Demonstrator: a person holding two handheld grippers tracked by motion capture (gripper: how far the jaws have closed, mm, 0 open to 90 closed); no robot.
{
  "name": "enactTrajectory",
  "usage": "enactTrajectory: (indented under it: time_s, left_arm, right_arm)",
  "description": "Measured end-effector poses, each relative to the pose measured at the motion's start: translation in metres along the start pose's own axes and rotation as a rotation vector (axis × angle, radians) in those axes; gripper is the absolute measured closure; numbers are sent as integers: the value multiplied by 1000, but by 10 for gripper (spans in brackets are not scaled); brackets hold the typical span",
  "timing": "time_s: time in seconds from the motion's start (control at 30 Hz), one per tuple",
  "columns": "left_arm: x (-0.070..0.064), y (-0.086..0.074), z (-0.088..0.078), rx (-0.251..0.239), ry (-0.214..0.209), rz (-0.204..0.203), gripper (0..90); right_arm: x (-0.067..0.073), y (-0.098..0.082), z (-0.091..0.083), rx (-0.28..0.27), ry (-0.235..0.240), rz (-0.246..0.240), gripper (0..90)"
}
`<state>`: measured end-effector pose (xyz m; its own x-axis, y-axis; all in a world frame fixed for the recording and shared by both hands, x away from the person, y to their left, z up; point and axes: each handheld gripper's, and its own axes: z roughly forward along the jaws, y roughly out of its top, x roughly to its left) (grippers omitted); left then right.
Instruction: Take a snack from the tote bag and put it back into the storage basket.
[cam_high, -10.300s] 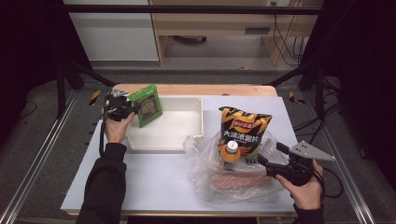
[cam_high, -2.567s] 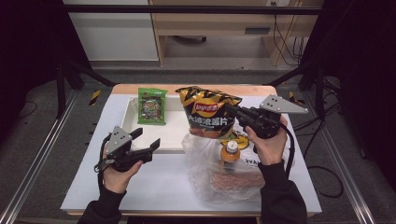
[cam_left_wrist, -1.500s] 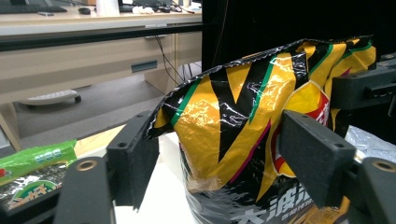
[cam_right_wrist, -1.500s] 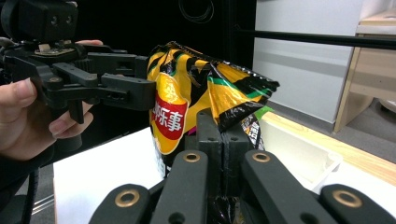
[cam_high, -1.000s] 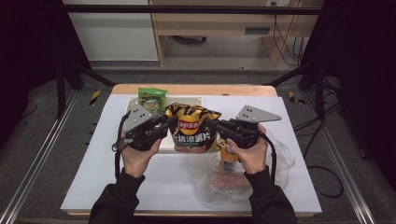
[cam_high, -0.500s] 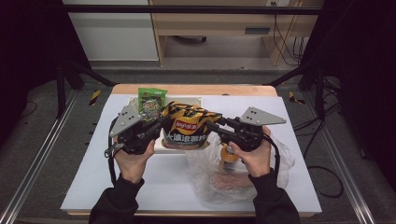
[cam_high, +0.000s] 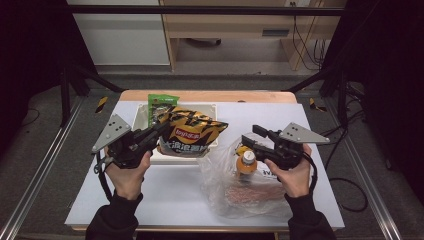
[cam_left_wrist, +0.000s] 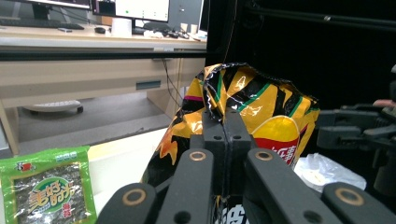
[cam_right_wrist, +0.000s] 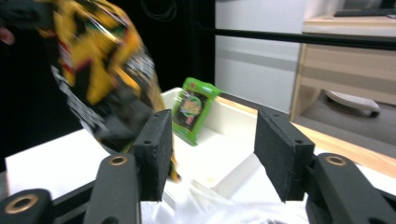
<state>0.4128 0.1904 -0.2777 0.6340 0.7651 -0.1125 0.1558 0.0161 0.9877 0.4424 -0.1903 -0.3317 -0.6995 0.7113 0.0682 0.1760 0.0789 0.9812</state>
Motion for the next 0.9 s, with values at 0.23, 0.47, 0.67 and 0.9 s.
enactTrajectory:
  time_s: [0.23,0.47,0.67,0.9]
  left_arm:
    - [1,12,-7,-35,-5,-13,900]
    - [7,21,-9,-51,25,-7,900]
    - [17,24,-1,-51,45,-17,900]
    - [27,24,20,-41,63,-29,900]
  right_arm:
    - [-16,-19,-20,3,-62,30,416]
    - [-25,-34,-34,18,-109,33,409]
    - [-29,-44,-42,29,-150,32,378]
    - [-34,-49,-49,28,-189,30,361]
